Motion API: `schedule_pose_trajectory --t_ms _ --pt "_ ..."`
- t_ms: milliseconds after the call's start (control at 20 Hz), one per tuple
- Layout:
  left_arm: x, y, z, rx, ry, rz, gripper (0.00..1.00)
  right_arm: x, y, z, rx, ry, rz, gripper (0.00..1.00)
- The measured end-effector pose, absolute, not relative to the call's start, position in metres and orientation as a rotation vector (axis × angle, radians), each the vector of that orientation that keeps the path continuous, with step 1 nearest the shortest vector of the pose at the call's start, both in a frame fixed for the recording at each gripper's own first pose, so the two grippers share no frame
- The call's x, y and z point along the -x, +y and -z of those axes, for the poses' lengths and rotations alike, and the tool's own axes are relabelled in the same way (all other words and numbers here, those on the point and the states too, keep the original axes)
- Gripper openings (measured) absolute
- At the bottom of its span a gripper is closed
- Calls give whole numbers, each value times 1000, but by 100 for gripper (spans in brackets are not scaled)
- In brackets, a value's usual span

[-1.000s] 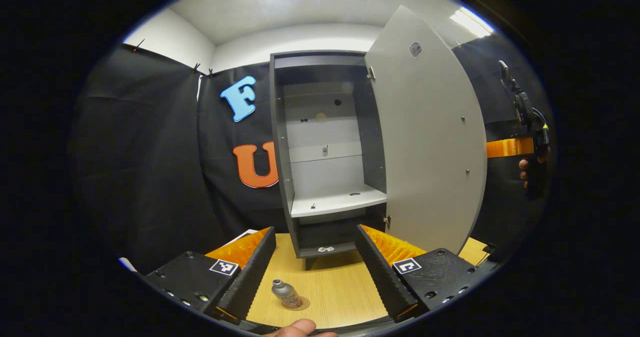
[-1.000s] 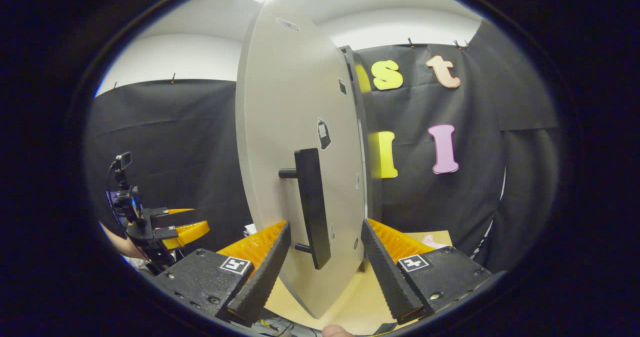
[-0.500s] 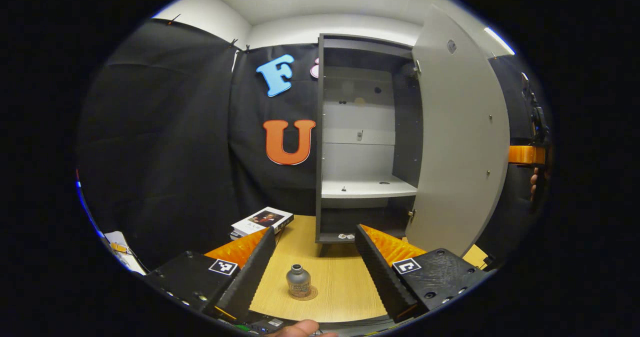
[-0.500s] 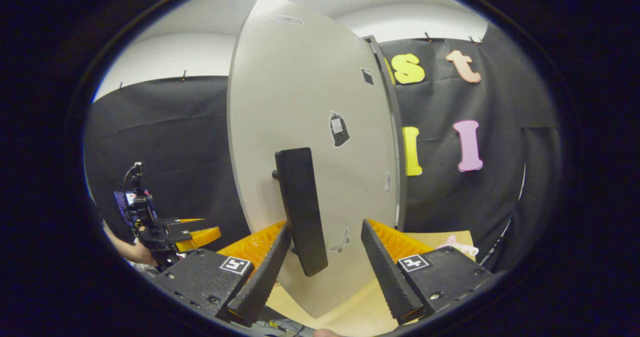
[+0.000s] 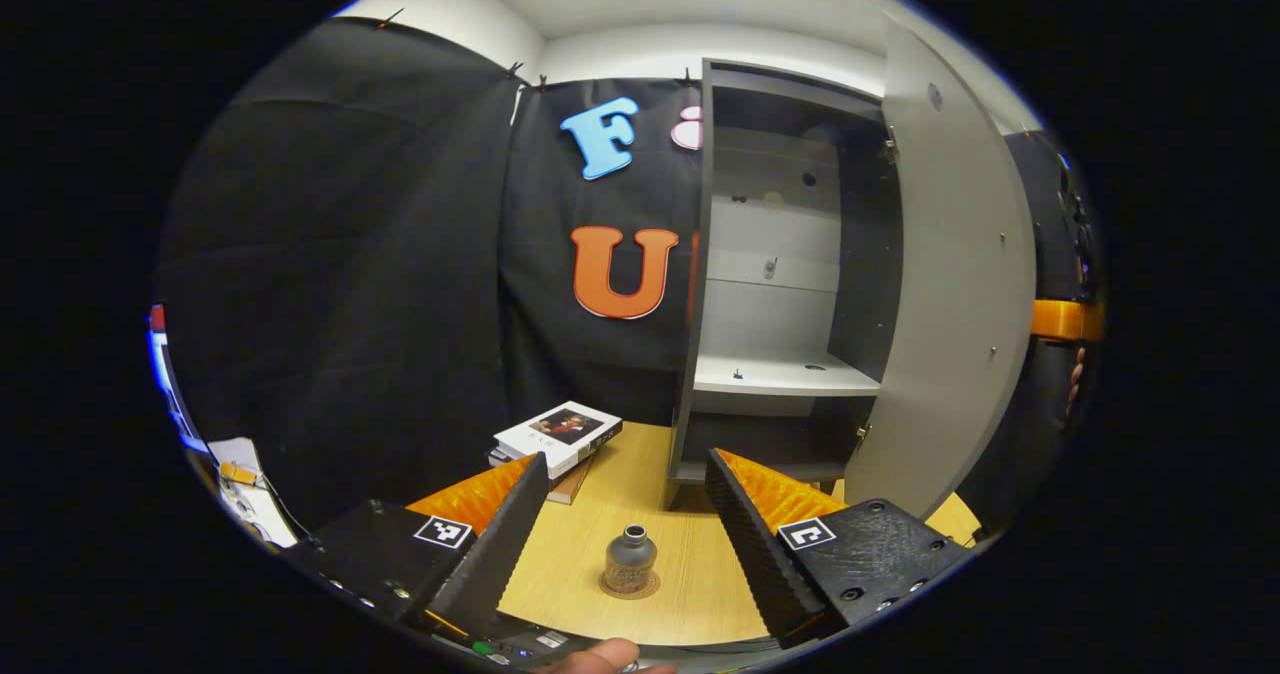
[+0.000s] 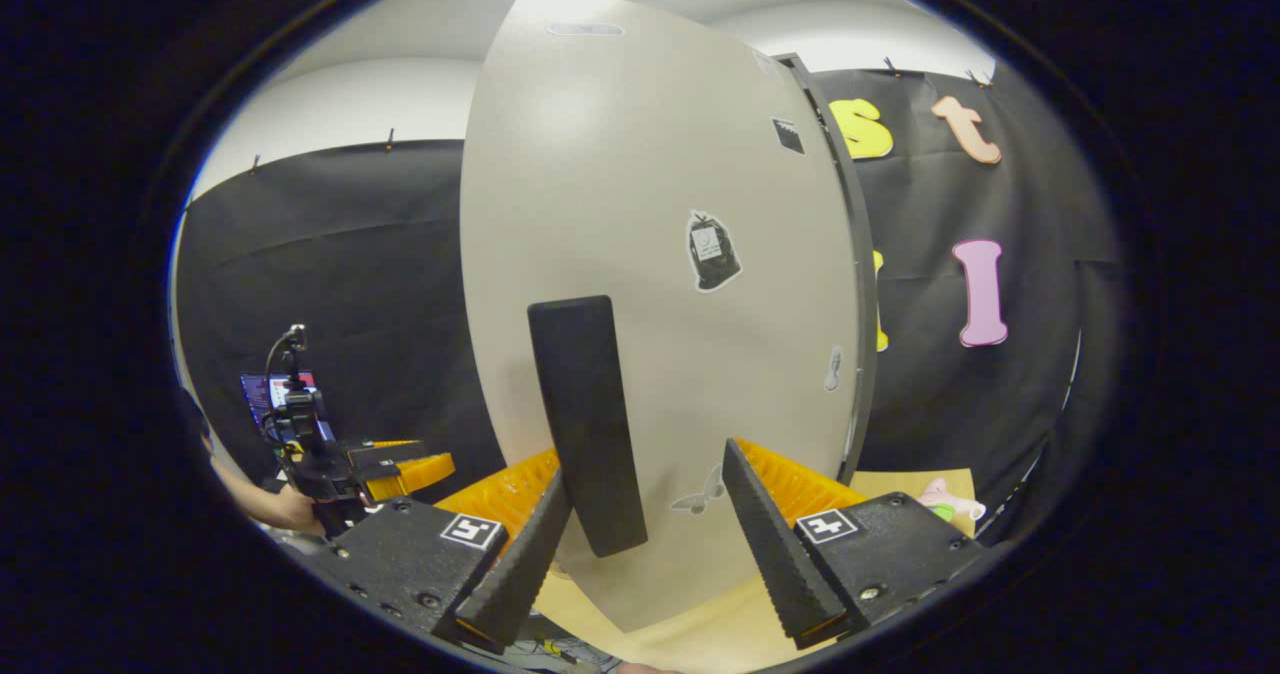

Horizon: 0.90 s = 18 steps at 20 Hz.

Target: Open the cabinet door with the right hand, grasp the bottle in the cabinet with the left hand and place it on the coaster, then close the cabinet door with the right hand.

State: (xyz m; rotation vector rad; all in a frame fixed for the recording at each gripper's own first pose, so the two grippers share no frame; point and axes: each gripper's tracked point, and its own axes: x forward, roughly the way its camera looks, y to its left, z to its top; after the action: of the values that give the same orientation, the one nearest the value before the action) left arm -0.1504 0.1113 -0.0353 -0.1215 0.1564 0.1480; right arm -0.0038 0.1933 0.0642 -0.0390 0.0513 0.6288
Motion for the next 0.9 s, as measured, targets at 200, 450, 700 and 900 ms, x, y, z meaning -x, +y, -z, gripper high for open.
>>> schedule_pose_trajectory --t_ms 200,450,700,900 --pt "142 111 31 80 137 -133 95 -8 214 -67 68 38 -630 89" --pt "135 134 34 109 132 -158 95 -20 235 -68 104 16 -635 98" --pt "131 171 36 109 132 -228 95 -38 247 -69 69 26 -650 100" --pt "123 183 41 93 138 -235 95 -53 268 -72 83 12 -649 100"
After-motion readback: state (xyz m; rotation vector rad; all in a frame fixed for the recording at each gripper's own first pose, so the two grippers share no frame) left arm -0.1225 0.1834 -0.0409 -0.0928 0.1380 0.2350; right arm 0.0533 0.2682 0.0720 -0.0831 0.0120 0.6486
